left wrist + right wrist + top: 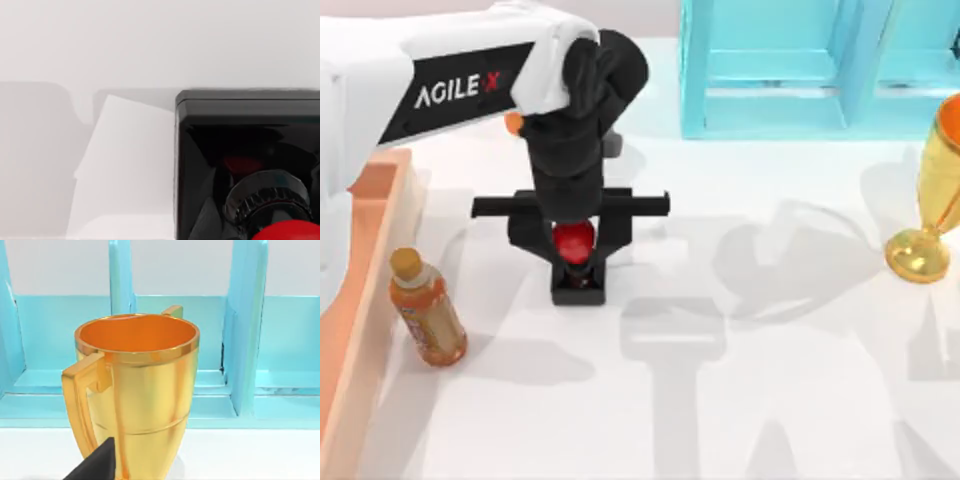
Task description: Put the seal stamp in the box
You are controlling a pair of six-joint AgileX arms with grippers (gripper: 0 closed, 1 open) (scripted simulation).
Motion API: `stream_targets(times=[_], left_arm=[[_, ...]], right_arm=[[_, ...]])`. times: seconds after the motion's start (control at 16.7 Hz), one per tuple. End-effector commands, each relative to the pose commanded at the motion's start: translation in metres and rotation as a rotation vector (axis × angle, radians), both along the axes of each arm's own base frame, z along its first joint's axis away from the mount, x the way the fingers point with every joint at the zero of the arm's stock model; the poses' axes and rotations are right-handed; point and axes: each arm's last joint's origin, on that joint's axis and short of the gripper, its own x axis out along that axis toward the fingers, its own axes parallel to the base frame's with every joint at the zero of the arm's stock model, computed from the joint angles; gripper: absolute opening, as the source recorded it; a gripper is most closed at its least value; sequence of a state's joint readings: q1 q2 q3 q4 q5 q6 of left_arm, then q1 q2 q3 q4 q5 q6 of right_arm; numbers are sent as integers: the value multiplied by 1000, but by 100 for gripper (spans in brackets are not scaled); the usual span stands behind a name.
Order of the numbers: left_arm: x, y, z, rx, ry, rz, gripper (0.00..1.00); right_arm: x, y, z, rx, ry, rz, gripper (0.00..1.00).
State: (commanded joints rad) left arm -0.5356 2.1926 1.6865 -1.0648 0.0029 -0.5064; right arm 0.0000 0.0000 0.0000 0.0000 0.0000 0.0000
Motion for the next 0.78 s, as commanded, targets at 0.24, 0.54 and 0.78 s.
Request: stream_targets(times=[0.24,0.54,0.78], left_arm=[[0,0,1,-1,-1,0,0],[4,-3,38,5,8,1,0],[2,-1,84,3,5,1,0]], right_arm=[[0,0,0,0,0,0,100],[0,0,0,0,0,0,100],[0,0,0,0,0,0,100]])
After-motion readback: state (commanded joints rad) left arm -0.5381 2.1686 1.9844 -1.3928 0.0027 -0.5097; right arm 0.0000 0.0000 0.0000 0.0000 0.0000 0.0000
